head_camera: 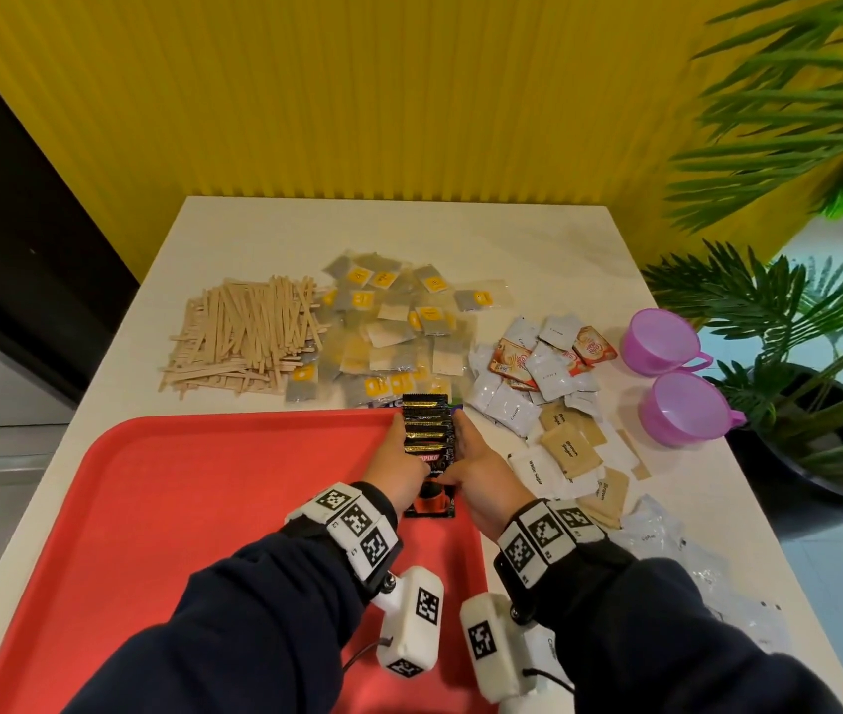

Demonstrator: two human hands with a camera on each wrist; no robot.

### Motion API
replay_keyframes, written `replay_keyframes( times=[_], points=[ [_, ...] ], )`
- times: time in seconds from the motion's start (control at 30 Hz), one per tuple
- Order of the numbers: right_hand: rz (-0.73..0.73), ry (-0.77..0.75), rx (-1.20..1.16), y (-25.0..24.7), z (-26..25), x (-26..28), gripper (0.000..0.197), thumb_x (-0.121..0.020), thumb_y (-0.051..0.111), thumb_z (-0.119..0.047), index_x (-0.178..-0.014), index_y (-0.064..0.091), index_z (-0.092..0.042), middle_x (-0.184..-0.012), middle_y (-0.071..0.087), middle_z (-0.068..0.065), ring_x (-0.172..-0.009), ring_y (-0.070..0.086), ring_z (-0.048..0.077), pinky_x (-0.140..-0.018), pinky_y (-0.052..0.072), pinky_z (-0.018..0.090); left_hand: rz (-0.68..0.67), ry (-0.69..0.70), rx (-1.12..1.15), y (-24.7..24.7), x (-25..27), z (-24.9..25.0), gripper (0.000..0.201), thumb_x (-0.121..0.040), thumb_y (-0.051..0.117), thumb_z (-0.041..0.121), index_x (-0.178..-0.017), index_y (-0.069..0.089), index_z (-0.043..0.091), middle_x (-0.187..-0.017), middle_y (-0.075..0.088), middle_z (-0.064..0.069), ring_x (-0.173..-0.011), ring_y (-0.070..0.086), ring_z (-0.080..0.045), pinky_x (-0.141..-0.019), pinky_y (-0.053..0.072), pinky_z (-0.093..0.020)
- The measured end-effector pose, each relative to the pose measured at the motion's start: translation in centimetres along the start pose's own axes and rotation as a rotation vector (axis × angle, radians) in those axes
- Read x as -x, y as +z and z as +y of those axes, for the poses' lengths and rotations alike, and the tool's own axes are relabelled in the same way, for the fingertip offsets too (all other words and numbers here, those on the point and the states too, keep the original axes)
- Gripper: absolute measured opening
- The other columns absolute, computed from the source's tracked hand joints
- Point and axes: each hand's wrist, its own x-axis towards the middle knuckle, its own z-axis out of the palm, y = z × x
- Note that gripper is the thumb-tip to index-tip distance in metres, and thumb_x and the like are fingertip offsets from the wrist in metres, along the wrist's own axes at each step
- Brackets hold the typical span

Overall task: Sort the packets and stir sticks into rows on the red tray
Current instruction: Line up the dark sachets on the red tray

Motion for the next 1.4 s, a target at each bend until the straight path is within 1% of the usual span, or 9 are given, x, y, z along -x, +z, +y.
replay_keyframes(
  times=[0.1, 0.27, 0.43, 0.77, 0.9, 1.0, 1.13, 1.3, 1.4],
  points=[
    [-0.003, 0.003, -0.032, -0.1, -0.2, 0.1, 0.074, -0.069, 0.031, 0.032, -0.106, 0.042, -0.031, -0.098, 0.055, -0.01, -0.092, 0.054, 0.004, -0.081, 0.045, 0.025, -0.003, 0.008, 0.014, 0.1, 0.3, 0.4, 0.072, -0.079, 0.044, -0.021, -0.137, 0.037, 0.02, -0.114, 0.059, -0.01, -0.107, 0.056, -0.024, -0.101, 0.043, -0.042],
    [-0.009, 0.008, -0.048, 0.1, -0.3, 0.2, 0.068, -0.071, 0.031, 0.031, -0.098, 0.046, -0.03, -0.099, 0.056, -0.011, -0.093, 0.054, 0.005, -0.078, 0.045, 0.025, 0.007, -0.029, 0.066, 0.0, 0.4, 0.5, 0.06, -0.082, 0.044, -0.019, -0.131, 0.04, 0.016, -0.108, 0.059, -0.013, -0.098, 0.056, -0.023, -0.091, 0.045, -0.039],
    [-0.025, 0.026, -0.067, 0.1, -0.7, 0.3, 0.067, -0.073, 0.032, 0.03, -0.102, 0.045, -0.029, -0.097, 0.056, -0.009, -0.092, 0.055, 0.006, -0.081, 0.044, 0.027, -0.001, -0.022, 0.083, -0.1, 0.4, 0.7, 0.063, -0.079, 0.043, -0.022, -0.129, 0.043, 0.016, -0.109, 0.059, -0.013, -0.101, 0.056, -0.024, -0.094, 0.044, -0.04],
    [0.046, 0.079, -0.199, -1.3, -1.7, 1.0, 0.063, -0.081, 0.029, 0.024, -0.131, 0.042, -0.011, -0.106, 0.055, -0.006, -0.091, 0.054, 0.005, -0.076, 0.045, 0.023, 0.049, -0.14, 0.101, -0.9, 0.1, -0.2, 0.082, -0.079, 0.049, -0.017, -0.149, 0.018, 0.012, -0.135, 0.05, -0.013, -0.113, 0.054, -0.026, -0.096, 0.045, -0.043],
    [0.027, 0.141, -0.227, -1.9, -1.6, 1.7, 0.049, -0.085, 0.03, 0.021, -0.116, 0.047, -0.014, -0.098, 0.058, -0.007, -0.085, 0.055, 0.002, -0.071, 0.045, 0.018, 0.014, -0.079, 0.051, -0.7, 1.3, -0.4, 0.068, -0.08, 0.044, -0.021, -0.141, 0.033, 0.009, -0.12, 0.057, -0.012, -0.108, 0.055, -0.025, -0.096, 0.043, -0.041],
    [-0.04, 0.159, -0.186, -1.7, -1.2, 2.1, 0.054, -0.083, 0.031, 0.02, -0.119, 0.051, -0.015, -0.097, 0.064, -0.007, -0.085, 0.06, 0.003, -0.068, 0.047, 0.016, -0.02, -0.041, 0.004, -0.4, 2.0, -0.6, 0.064, -0.08, 0.044, -0.019, -0.135, 0.038, 0.014, -0.107, 0.06, -0.01, -0.094, 0.058, -0.02, -0.088, 0.046, -0.037],
    [-0.067, 0.165, -0.174, -1.0, -1.1, 1.9, 0.062, -0.081, 0.028, 0.022, -0.131, 0.046, -0.01, -0.099, 0.065, -0.001, -0.089, 0.062, 0.008, -0.067, 0.05, 0.015, -0.049, 0.018, -0.051, 0.1, 2.5, -0.2, 0.061, -0.082, 0.047, -0.014, -0.134, 0.036, 0.015, -0.105, 0.059, -0.009, -0.086, 0.057, -0.012, -0.082, 0.047, -0.033],
    [-0.035, 0.131, -0.143, -1.1, -1.5, 1.9, 0.058, -0.081, 0.027, 0.022, -0.127, 0.047, -0.007, -0.099, 0.062, 0.0, -0.087, 0.059, 0.007, -0.065, 0.049, 0.014, -0.04, -0.003, -0.031, 0.3, 2.3, -0.1, 0.067, -0.08, 0.047, -0.017, -0.138, 0.034, 0.014, -0.112, 0.059, -0.019, -0.09, 0.058, -0.021, -0.08, 0.049, -0.039],
    [-0.007, 0.139, -0.135, -1.6, -1.9, 2.3, 0.051, -0.083, 0.028, 0.02, -0.127, 0.044, 0.001, -0.106, 0.06, 0.005, -0.093, 0.057, 0.011, -0.079, 0.047, 0.021, -0.046, -0.023, 0.006, 0.2, 2.2, -0.1, 0.063, -0.081, 0.045, -0.019, -0.133, 0.036, 0.016, -0.103, 0.059, -0.012, -0.082, 0.057, -0.014, -0.071, 0.048, -0.029]
  ],
)
